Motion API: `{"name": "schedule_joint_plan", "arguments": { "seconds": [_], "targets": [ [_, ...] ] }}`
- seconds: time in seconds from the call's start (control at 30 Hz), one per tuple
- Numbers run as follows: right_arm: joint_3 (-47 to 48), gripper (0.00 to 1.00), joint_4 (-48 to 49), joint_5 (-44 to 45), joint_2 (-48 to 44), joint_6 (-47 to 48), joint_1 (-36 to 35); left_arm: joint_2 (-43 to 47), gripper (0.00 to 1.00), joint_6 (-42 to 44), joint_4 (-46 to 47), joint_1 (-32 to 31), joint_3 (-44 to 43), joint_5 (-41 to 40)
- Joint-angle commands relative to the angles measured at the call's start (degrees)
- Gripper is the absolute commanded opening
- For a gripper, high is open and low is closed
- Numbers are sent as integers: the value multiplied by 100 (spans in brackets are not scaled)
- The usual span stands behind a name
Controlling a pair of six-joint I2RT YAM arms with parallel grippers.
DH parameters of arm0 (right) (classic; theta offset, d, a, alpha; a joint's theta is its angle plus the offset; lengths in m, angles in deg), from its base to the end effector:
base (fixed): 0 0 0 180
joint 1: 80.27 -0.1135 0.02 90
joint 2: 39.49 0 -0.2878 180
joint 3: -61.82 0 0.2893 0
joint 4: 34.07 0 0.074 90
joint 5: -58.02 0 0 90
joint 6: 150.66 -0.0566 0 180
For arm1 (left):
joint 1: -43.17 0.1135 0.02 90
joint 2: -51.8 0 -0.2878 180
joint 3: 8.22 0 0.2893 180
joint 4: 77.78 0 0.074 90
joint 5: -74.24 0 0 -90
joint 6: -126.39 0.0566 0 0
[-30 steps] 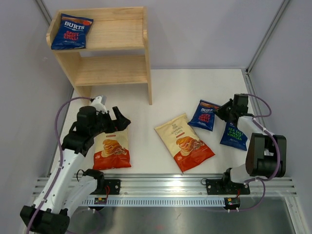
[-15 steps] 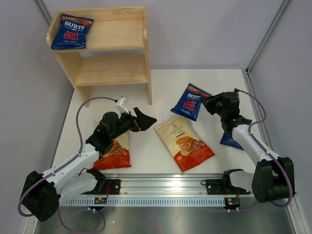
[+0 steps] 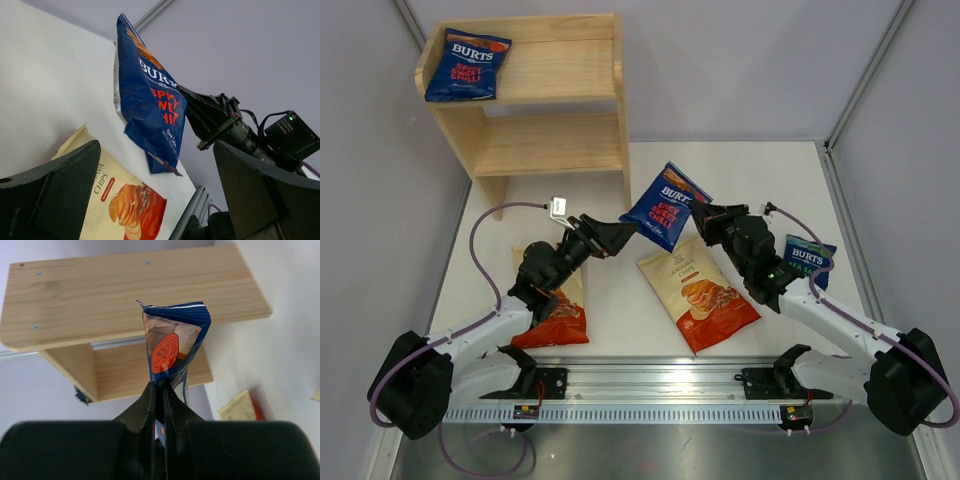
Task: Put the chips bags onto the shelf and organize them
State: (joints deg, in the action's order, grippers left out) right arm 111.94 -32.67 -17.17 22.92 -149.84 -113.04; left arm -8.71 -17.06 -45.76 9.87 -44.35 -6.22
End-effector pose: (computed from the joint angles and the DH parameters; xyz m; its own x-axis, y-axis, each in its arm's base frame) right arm 0.2565 0.1479 0.2827 -0.3145 0.9472 -0.0623 0.1544 0.1158 0.9812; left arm 0.2209 -0.1563 0.2619 -0.4791 -0.6332 -0.6079 0.4935 0.3785 -0.7831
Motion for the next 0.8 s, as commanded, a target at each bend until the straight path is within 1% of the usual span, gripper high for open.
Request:
{"name": "schedule_joint_plan", "arguments": {
  "seconds": [0.0, 0.13, 0.2, 0.23, 0.27, 0.33, 0.37, 0.43, 0.47, 0.6, 0.67, 0.7, 0.77],
  "targets": [
    [-9, 0, 1079, 813, 156, -511, -431, -57, 99, 28, 892, -28, 17, -347],
    [52, 0, 1387, 1269, 333, -617, -835, -75, 99, 28, 1015, -28, 96, -471],
    [104, 0, 1616, 1314, 464, -635, -1002, -66, 99, 36, 1024, -28, 105, -514],
    [148, 0, 1634, 1332, 517, -661, -1064, -49, 97, 45, 1042, -28, 122, -549],
    [166, 0, 1765, 1349, 570, -670, -1125, -40, 90, 54, 1103, -28, 140, -567],
    [184, 0, 2054, 1446, 737, -723, -1319, -40, 83, 106, 1138, -28, 122, -567],
    [193, 0, 2178, 1463, 789, -758, -1389, -40, 72, 107, 1121, -28, 96, -611],
    [201, 0, 2389, 1621, 895, -706, -1547, -13, 65, 115, 1121, -28, 113, -681],
    [245, 0, 2373, 1665, 913, -697, -1600, 13, 61, 116, 1138, -28, 148, -742],
    [359, 0, 2521, 1841, 1018, -635, -1794, 127, 59, 151, 1051, -28, 201, -919],
    [395, 0, 2574, 1850, 1054, -644, -1864, 206, 56, 168, 1042, -28, 236, -928],
    [421, 0, 2618, 1885, 1097, -635, -1899, 241, 52, 177, 1016, -28, 254, -1102],
    [465, 0, 2723, 1859, 1159, -609, -1978, 294, 42, 186, 1007, -28, 280, -1173]
  ]
}}
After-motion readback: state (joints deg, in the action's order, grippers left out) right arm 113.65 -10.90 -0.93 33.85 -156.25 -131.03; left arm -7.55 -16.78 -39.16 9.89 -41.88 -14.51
